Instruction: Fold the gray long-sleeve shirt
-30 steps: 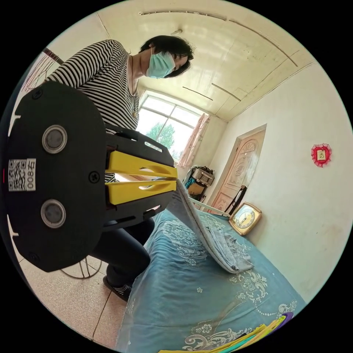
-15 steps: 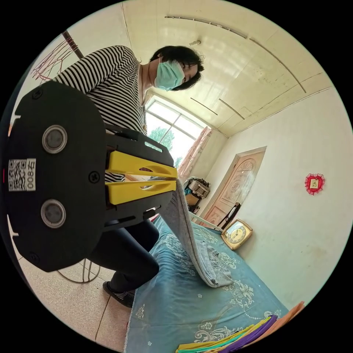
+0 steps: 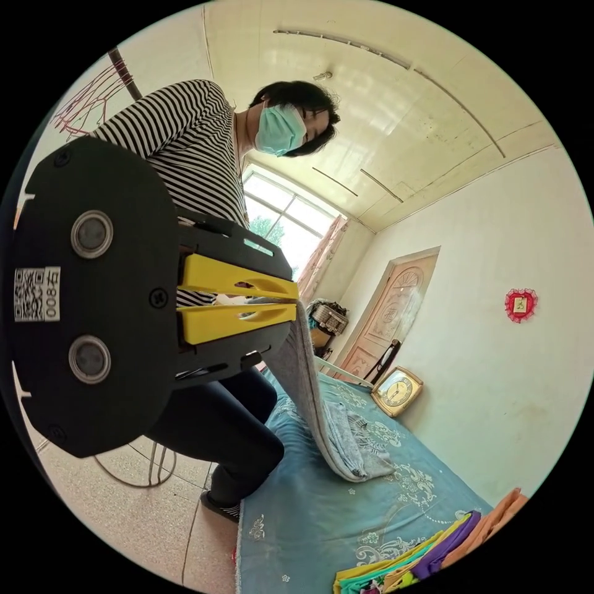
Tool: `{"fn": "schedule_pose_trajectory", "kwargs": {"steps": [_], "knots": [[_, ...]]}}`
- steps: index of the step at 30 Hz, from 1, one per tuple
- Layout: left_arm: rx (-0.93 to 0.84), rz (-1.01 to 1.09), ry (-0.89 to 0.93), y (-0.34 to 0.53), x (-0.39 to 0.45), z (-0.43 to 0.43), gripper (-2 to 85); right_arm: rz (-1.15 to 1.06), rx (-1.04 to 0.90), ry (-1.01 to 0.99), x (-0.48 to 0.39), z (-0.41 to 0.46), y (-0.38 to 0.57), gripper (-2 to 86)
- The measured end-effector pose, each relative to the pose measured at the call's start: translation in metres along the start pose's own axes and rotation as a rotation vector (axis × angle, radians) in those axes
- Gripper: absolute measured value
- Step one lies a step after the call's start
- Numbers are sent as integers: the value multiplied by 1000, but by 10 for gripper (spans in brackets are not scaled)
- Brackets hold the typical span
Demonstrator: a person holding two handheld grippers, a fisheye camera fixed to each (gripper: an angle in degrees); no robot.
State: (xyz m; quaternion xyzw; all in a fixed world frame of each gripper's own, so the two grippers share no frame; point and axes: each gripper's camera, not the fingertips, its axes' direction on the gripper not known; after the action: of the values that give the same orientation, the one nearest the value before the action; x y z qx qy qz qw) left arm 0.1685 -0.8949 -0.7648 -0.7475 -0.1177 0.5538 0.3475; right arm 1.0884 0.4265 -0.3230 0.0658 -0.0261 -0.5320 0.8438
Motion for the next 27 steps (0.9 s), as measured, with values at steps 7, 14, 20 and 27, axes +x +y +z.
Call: {"fn": "schedule_pose_trajectory", "kwargs": {"steps": [7,14,20,27], "knots": [[18,-47,-11,-14,-16,-2,26,47,-5,13,19,12,-11,6],[34,-86,-13,-44,-39,-3,26,101,1,26,38,27,-39,8],[51,-110,-18,-83,-63,-7,26,131,2,21,57,48,-83,7],[70,-141,-48,-142,-101,-13,27,159,-27,70,84,77,-158,8]]}}
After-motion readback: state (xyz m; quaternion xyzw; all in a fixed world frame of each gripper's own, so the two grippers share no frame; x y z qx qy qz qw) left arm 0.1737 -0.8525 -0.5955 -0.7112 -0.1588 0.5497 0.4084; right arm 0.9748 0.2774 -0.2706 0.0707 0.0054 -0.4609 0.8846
